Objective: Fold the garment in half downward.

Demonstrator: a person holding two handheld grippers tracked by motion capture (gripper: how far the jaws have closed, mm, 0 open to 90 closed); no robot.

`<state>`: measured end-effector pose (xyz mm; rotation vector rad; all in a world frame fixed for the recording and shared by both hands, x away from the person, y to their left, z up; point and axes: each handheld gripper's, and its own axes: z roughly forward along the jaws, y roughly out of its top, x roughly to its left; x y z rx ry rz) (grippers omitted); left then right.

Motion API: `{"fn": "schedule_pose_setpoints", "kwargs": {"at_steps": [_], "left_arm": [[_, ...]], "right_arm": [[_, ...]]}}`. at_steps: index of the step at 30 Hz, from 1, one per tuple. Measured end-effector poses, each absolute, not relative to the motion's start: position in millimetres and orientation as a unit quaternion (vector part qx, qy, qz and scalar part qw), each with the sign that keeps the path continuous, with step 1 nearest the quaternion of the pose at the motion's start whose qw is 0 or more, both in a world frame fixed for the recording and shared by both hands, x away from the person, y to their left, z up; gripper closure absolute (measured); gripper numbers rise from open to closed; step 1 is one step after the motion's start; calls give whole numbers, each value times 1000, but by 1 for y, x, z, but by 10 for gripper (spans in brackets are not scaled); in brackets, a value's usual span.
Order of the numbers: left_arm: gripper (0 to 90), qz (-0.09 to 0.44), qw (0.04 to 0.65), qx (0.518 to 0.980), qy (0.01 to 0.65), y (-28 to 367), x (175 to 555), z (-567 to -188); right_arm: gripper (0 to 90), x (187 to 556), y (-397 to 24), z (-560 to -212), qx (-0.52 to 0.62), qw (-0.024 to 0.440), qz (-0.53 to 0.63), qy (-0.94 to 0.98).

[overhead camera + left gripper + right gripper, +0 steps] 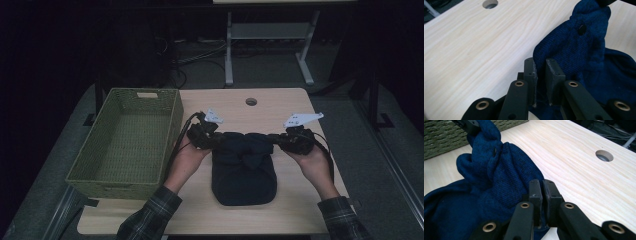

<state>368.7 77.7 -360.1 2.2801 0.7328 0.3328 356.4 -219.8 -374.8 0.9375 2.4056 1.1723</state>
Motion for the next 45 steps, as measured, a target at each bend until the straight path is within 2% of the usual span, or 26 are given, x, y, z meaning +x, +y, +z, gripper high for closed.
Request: {"fn": "schedule_pose_setpoints", "kwargs": {"at_steps": [25, 39, 45], "left_arm": [[794, 73, 350, 893, 272, 83, 317, -409], [779, 71, 327, 907, 256, 90, 294, -421], [756, 54, 331, 906, 260, 95, 286, -425]], "right_arm": [[847, 297, -222, -416, 313, 113, 403, 853], [841, 265, -217, -429, 303, 86, 404, 859], [829, 251, -213, -438, 299, 71, 396, 865]]}}
